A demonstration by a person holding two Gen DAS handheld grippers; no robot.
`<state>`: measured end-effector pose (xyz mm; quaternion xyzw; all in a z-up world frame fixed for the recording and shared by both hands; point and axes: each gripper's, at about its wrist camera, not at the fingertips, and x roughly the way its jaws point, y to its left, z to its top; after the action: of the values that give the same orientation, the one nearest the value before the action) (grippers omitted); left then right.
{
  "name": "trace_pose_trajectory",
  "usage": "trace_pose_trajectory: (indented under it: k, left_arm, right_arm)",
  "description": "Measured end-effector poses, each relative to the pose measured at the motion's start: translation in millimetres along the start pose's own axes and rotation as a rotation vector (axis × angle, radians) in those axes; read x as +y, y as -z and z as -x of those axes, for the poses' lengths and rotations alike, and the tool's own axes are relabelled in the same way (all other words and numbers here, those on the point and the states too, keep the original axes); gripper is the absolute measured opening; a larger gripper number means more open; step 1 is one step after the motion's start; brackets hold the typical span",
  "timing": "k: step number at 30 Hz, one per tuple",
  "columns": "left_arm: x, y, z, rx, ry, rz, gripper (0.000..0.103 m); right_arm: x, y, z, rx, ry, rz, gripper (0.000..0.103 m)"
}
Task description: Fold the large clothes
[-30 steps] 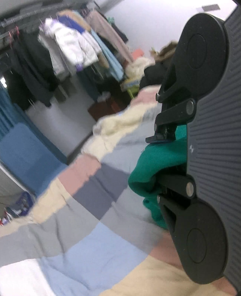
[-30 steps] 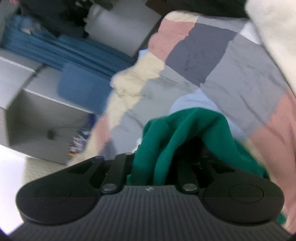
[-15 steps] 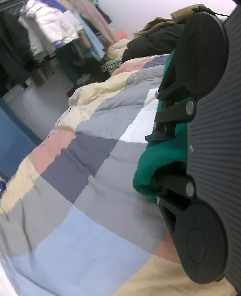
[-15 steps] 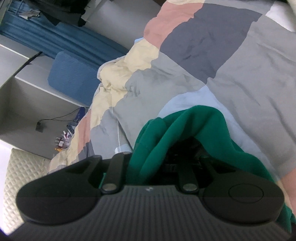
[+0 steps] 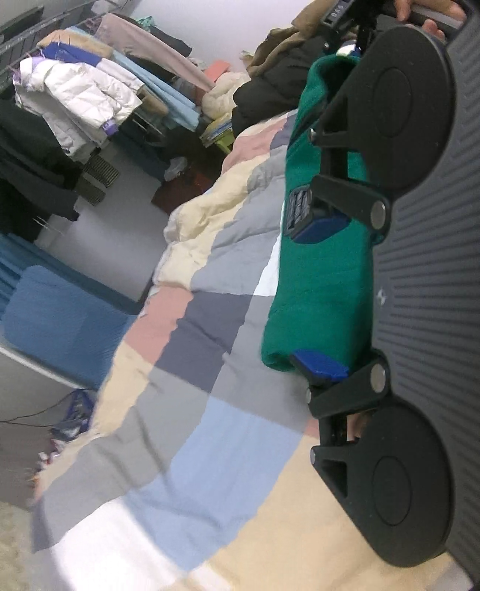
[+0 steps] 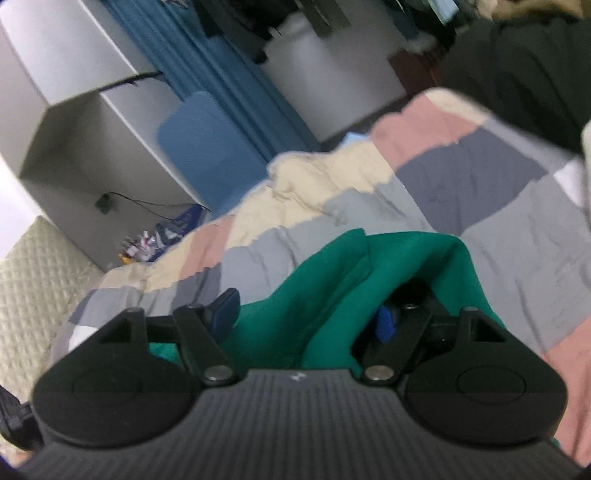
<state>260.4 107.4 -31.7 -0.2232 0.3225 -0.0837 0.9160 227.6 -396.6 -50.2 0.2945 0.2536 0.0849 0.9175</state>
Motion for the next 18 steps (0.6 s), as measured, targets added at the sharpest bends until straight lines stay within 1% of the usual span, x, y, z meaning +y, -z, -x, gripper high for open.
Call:
trace_pose_trajectory:
  k: [2,4,7,9,11,13,16,18]
  left_arm:
    - [-9,12,28,-0.037,0.008,-0.019,0.069]
    - [-17,26,49,-0.057,0.022,-0.035,0.069]
    - [-25,50,65,-0.048,0.040,-0.081,0.069]
    - [-26,63,63,-0.020,0.033,-0.083,0.069]
    - [-24,73,55,0.014,0.017,-0.081,0.069]
    - [-19,82,45,0.044,0.014,-0.057,0.069]
    - [-15,89,30,0.053,0.000,-0.052,0.069]
    - [-14,90,19,0.062,-0.017,-0.066,0.069]
  right_arm:
    - [1,3,19,-0.029,-0.025,0.016,0.075]
    - [7,5,37,-0.057,-0.042,0.051,0.076]
    - [19,11,65,-0.120,-0.096,0.114,0.075]
    - [25,16,77,-0.127,-0.167,0.136,0.075]
    - [31,22,78,-0.086,-0.206,0.166,0.075]
    - [37,31,71,-0.029,-0.215,0.197,0.075]
    - [47,44,47,0.052,-0.144,0.268,0.075]
    - [51,51,34,0.067,-0.110,0.325,0.075]
